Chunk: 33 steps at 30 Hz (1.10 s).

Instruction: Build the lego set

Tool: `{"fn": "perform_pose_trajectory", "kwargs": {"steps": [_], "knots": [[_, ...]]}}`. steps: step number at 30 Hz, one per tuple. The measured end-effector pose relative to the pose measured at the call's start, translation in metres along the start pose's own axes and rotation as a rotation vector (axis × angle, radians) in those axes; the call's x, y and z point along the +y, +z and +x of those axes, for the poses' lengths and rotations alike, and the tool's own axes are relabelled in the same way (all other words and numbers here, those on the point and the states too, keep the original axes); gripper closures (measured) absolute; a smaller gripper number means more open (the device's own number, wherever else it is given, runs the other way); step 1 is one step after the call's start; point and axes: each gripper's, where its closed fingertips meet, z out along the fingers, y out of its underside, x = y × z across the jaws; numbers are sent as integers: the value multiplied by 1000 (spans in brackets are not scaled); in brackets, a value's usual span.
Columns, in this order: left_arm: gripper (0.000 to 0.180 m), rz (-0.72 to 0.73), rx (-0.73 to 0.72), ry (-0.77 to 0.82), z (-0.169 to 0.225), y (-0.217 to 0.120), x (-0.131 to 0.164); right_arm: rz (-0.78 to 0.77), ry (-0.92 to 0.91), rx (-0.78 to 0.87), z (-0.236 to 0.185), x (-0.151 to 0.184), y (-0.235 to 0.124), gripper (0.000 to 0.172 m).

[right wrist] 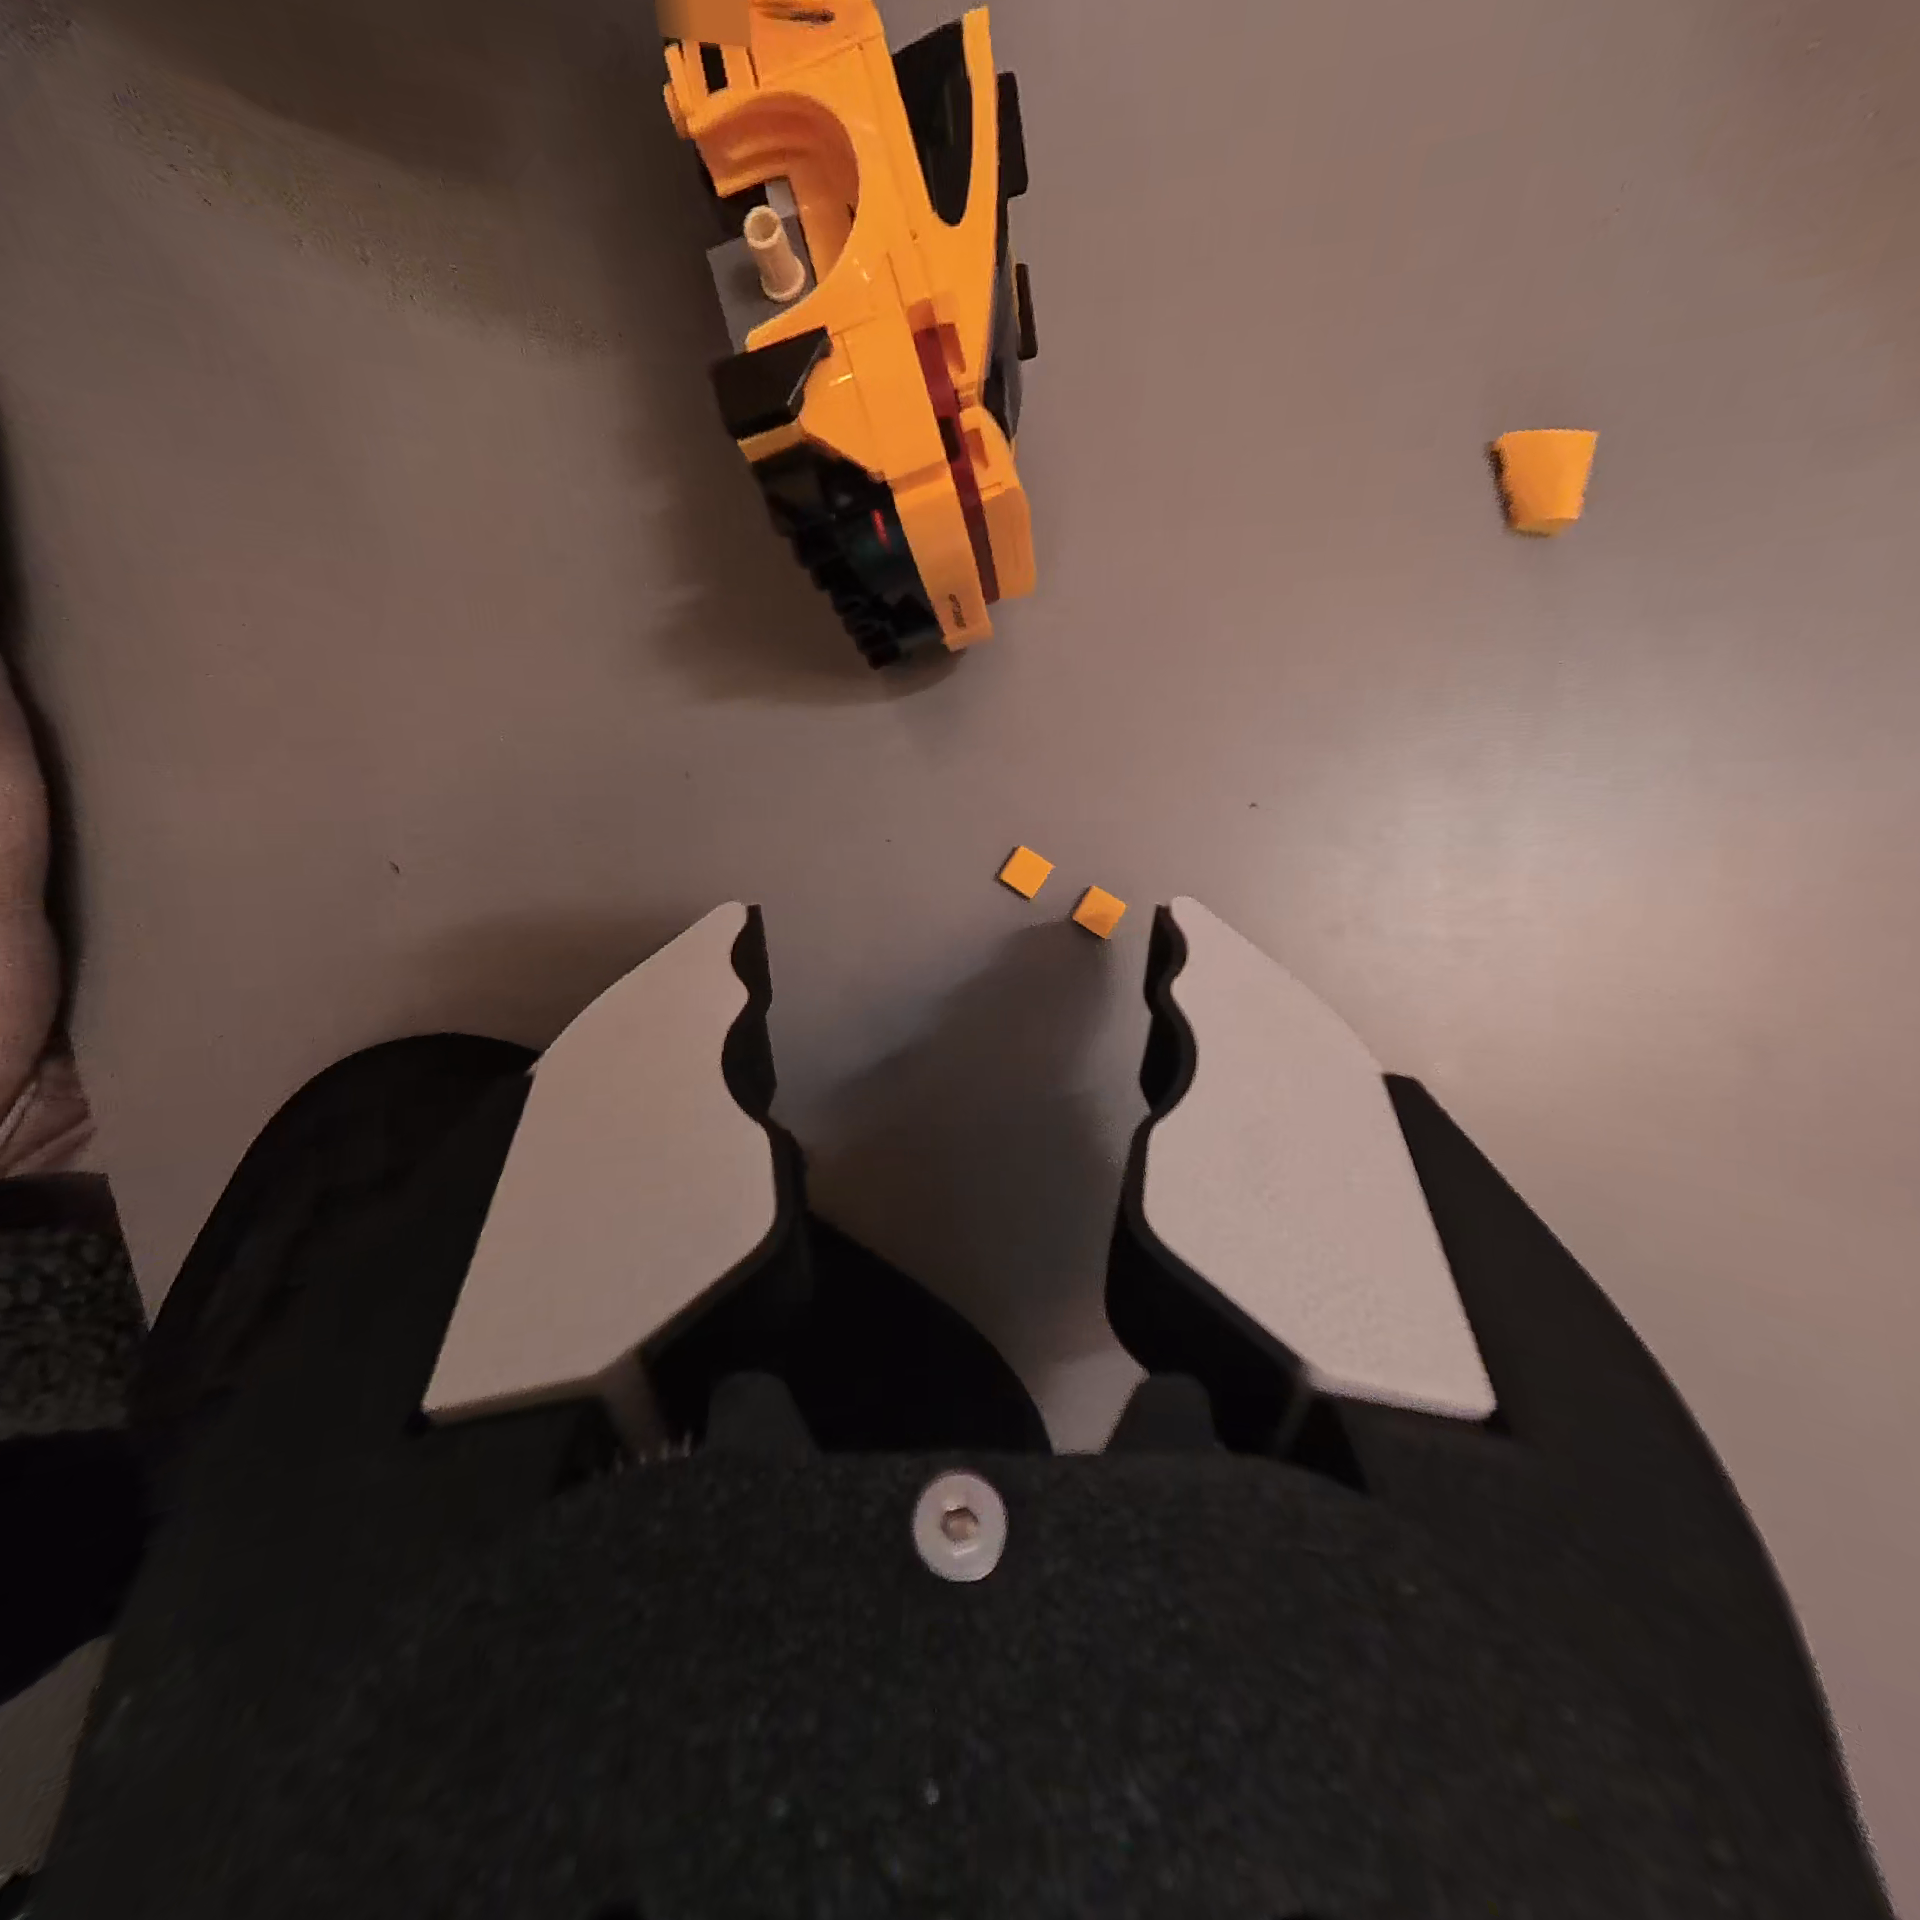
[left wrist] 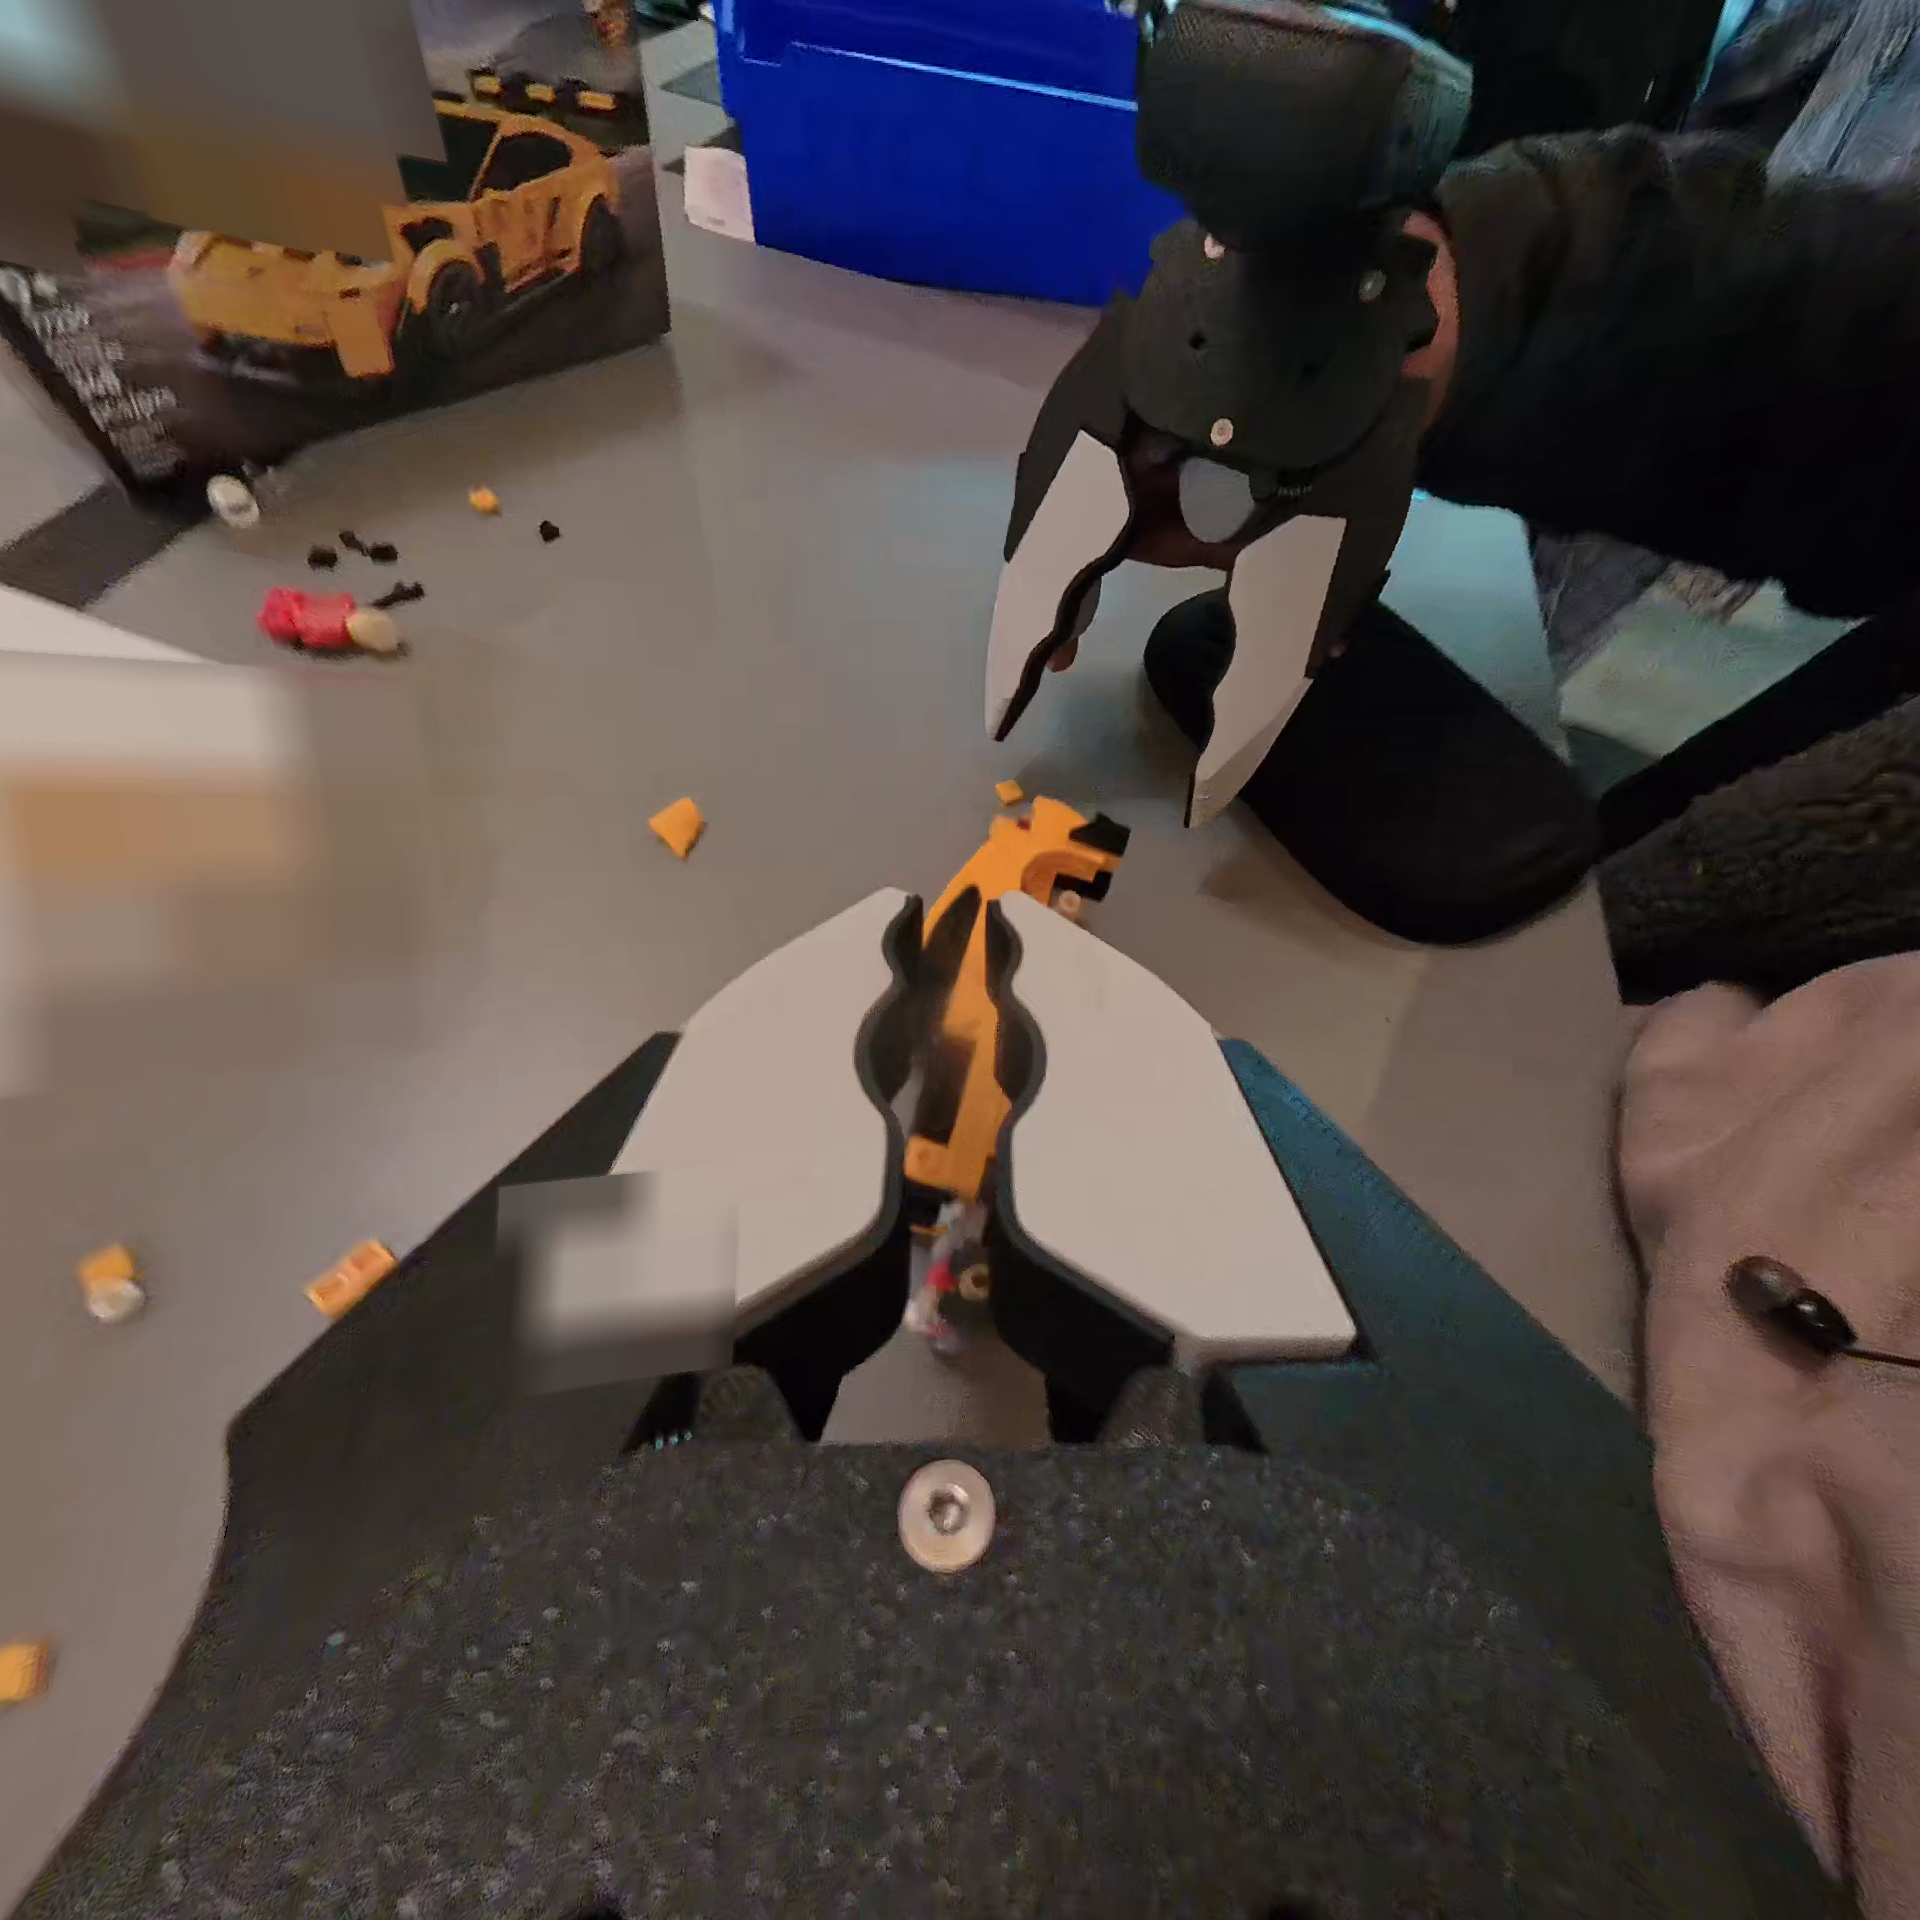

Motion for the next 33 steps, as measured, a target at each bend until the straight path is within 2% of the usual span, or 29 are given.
{"fn": "perform_pose_trajectory", "kwargs": {"steps": [3, 5, 10, 14, 16, 20, 27, 33], "knots": [[170, -28, -17, 98, 1, 8, -17, 90, -7, 69, 5, -10, -11, 109], [171, 3, -31, 117, 1, 10, -27, 193, -11, 175, 13, -21, -22, 114], [180, 149, -131, 74, -12, 0, -35, 579, 110, 495, 34, -58, -60, 133], [180, 246, -216, 18, -21, -17, -38, 751, 137, 671, 34, -69, -80, 143], [180, 279, -265, 5, -25, -27, -36, 805, 147, 725, 35, -70, -87, 157], [180, 325, -335, -49, -31, -44, -26, 898, 237, 782, 44, -65, -98, 172], [180, 432, -482, -88, -39, -86, -19, 1027, 350, 951, 62, -42, -128, 172], [180, 475, -700, -51, -46, -126, -7, 1044, 409, 1049, 70, -28, -140, 172]]}}
